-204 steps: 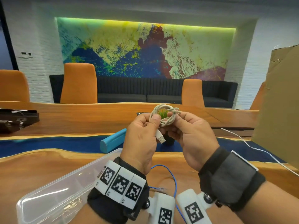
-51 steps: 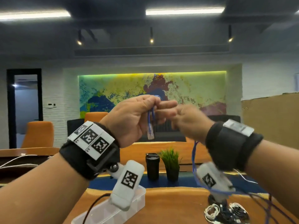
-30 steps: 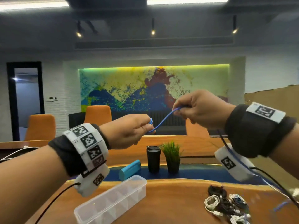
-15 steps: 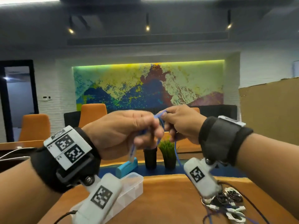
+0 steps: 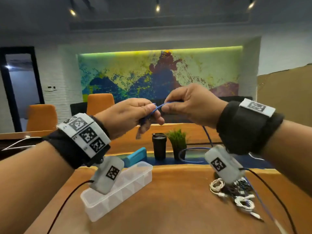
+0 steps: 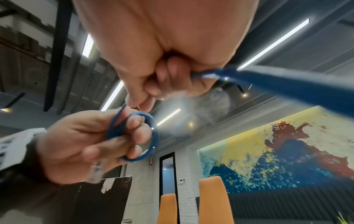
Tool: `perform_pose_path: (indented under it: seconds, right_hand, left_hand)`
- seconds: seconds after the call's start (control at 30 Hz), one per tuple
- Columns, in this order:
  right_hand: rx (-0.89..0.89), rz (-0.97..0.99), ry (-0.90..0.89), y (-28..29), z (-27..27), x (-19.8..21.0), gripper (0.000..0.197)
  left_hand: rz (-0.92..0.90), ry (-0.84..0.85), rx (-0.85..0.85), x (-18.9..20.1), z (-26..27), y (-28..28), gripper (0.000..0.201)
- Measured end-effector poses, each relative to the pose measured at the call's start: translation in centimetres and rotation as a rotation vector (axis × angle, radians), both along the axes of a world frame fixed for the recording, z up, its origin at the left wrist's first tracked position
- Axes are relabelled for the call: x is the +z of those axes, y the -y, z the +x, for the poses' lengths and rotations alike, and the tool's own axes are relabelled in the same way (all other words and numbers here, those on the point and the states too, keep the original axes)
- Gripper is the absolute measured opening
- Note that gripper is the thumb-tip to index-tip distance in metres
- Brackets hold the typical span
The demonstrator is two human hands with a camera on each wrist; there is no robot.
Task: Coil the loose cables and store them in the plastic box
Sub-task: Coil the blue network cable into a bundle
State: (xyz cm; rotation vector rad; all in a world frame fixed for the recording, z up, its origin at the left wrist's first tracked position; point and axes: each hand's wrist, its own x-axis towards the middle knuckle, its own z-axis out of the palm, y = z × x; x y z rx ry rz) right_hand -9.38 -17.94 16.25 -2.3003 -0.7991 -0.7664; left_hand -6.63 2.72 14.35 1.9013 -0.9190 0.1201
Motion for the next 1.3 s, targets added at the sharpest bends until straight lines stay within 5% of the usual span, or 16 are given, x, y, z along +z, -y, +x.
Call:
perform_pose_path:
  seconds: [0.17,0.3,0.37,0.47,0.53,0.63,0.73,0.8,0.93,1.07,1.17,1.23,1.3]
  right_hand:
    - [0.130,0.288,-0.034,0.4,2.5,-0.8,0.017]
    - [0.094,0.474,-0.075,0.9,3.7,-2.8,0.023]
    - [0.016,0.414,-0.130,0.3,3.5,-4.6,0.025]
    - [-0.037,0.015,-0.293,-1.7,2.3,-7.3,0.019]
    - [-0.033,-0.282,-0.287,-2.9,1.0,-7.6,0.018]
    - [-0.070,-0.515,-0.135,-2.9,-0.7,-5.7,0.021]
    - [-0.146,-0.568,-0.043,-1.8,-1.8,-3.5,0.014]
    - [-0.130,-0.376,-0.065,-0.5,-1.6,-2.0,0.013]
    - [-0.069,0.002,-0.095,1.7,0.0,-0.2,0.014]
    - [0.060,0.164,-0.288,2.5,1.4,-1.3,0.019]
    - [0.068,0.321,-0.289,2.6,2.7,-3.2,0.021]
    - [-0.024,0.204,-0.274,1.8,3.0,-5.5,0.026]
    - [-0.073,-0.138,-0.324,0.3,2.1,-7.9,0.029]
  left_hand:
    - [-0.360,-0.351,-0.240,0.0,-0.8,1.2,0.035]
    - [-0.447,-0.417,-0.358,0.1,-1.6,1.6,0.032]
    - [-0.534,-0.429,-0.357,0.3,-1.6,2.1,0.030]
    - [-0.638,-0.333,-0.201,0.2,-0.8,3.2,0.027]
    - [-0.462,-0.067,0.018,-0.9,0.1,3.6,0.022]
    - [0.091,0.420,0.250,-3.0,1.2,3.7,0.030]
    - [0.345,0.548,0.303,-3.2,1.5,2.7,0.025]
    - [0.264,0.394,0.236,-3.1,1.2,2.0,0.026]
    - [-0.129,-0.202,0.035,-2.8,-0.4,1.7,0.034]
    - [-0.184,-0.286,-0.188,-2.0,-1.8,1.9,0.028]
    - [-0.419,-0.420,-0.271,-1.4,-1.3,2.1,0.030]
    - [-0.638,-0.458,-0.254,-1.0,-0.4,2.4,0.032]
    - [-0.721,-0.373,-0.175,-0.7,0.4,2.9,0.031]
